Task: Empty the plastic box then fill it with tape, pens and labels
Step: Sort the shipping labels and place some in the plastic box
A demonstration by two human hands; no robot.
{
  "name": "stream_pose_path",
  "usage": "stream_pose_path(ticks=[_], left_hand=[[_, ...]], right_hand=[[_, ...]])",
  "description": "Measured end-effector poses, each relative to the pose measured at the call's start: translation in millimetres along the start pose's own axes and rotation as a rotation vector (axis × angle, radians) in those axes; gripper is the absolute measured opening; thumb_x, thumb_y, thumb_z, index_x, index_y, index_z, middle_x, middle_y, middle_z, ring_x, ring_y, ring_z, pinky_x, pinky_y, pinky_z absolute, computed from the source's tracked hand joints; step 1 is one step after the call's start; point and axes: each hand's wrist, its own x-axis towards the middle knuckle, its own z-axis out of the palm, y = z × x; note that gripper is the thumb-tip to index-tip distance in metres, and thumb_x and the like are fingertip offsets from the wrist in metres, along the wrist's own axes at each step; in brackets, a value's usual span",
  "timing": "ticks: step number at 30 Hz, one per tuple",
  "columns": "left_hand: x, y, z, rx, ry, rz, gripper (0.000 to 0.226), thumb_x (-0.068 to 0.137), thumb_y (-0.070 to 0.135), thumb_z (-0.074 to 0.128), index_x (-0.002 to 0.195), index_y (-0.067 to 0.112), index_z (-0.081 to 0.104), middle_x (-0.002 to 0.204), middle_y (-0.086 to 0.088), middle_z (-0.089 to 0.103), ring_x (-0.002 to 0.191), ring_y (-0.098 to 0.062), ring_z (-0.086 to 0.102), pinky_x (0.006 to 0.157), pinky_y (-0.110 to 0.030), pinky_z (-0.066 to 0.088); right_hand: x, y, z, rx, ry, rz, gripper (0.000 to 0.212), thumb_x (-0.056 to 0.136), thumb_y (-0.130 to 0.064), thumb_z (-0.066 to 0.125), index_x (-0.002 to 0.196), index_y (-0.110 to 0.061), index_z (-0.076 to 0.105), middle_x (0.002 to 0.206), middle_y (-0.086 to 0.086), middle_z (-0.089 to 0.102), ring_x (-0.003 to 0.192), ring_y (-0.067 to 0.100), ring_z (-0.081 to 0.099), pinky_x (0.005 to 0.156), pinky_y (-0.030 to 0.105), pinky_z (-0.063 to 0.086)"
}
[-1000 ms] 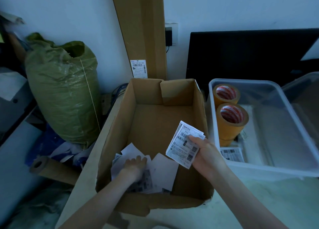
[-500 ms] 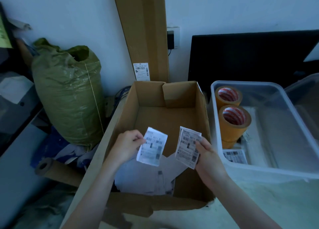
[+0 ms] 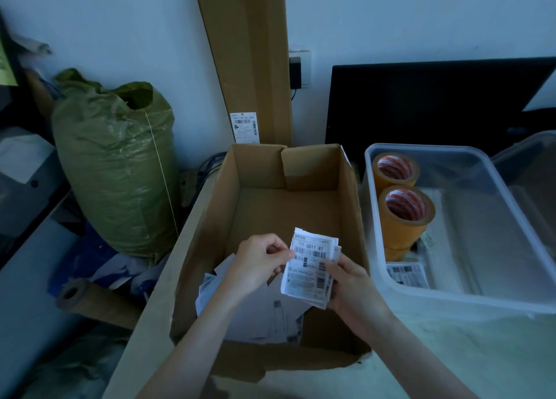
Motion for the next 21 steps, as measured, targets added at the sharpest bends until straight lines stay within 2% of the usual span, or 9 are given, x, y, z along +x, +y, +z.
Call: stream_pose_path(ticks=[3,5,7,9,11,15,21], left_hand=[[6.2,-6.0,0.3,0.019,0.043,-0.004,0.012,0.094,0.032,0.056,0.091,0.021,0.061,0.077,0.006,0.064,0.063,-0.001,0.058,0.058,-0.013,0.046],[12.7,-21.0,-0.8,0.146,0.063,-0.039,0.014,0.095,0.033,0.053,0.098,0.02,0.057,0.084,0.003,0.064,0.071,-0.006,0.061,0.064,-0.018,0.048],[18.1,-43.1,4.7,0.442,-0.057,-0.11,0.026,0.095,0.033,0.054,0.114,0.016,0.052,0.103,-0.003,0.063,0.088,-0.014,0.063,0.075,-0.028,0.052],[18.8,-66.1,19.6,0.773,-0.273,-0.192,0.051,0.092,0.039,0.057,0.133,0.014,0.041,0.126,-0.008,0.051,0.109,-0.023,0.055,0.088,-0.037,0.048],[15.5,-81.7,36.0,0.999,-0.434,-0.245,0.063,0.087,0.047,0.058,0.137,0.013,0.036,0.132,-0.01,0.044,0.119,-0.03,0.047,0.095,-0.042,0.041],[13.0,-95.2,61.1,1.063,-0.486,-0.345,0.056,0.088,0.053,0.05,0.125,0.011,0.051,0.121,-0.01,0.057,0.111,-0.026,0.055,0.095,-0.039,0.044],[15.9,-90.0,79.3,1.095,-0.502,-0.365,0.046,0.089,0.045,0.05,0.117,0.01,0.059,0.114,-0.01,0.062,0.105,-0.027,0.059,0.093,-0.039,0.048]], right_hand=[[0.6,-1.6,-3.1,0.042,0.013,0.015,0.029,0.101,-0.016,0.039,0.118,-0.024,0.062,0.115,0.009,0.068,0.111,0.03,0.063,0.091,0.056,0.051],[-0.4,-3.9,-5.2,0.085,0.014,0.015,0.028,0.101,-0.015,0.04,0.118,-0.023,0.061,0.113,0.008,0.07,0.109,0.029,0.064,0.091,0.055,0.052],[-1.4,-6.2,-7.5,0.125,0.015,0.012,0.027,0.101,-0.014,0.04,0.116,-0.022,0.061,0.11,0.007,0.071,0.107,0.028,0.066,0.09,0.054,0.053],[-2.0,-8.3,-9.6,0.153,0.018,0.004,0.027,0.101,-0.013,0.041,0.115,-0.023,0.062,0.11,0.007,0.071,0.107,0.028,0.066,0.091,0.054,0.052],[-2.8,-10.6,-10.5,0.16,0.018,-0.008,0.028,0.101,-0.013,0.041,0.115,-0.023,0.062,0.111,0.008,0.071,0.108,0.028,0.065,0.093,0.055,0.051],[-5.0,-12.4,-11.8,0.174,0.035,-0.018,0.029,0.101,-0.012,0.041,0.119,-0.021,0.062,0.113,0.008,0.07,0.109,0.028,0.064,0.092,0.054,0.051],[-6.7,-12.3,-12.0,0.196,0.033,-0.009,0.03,0.1,-0.011,0.041,0.121,-0.019,0.06,0.115,0.01,0.069,0.11,0.029,0.063,0.092,0.054,0.051]])
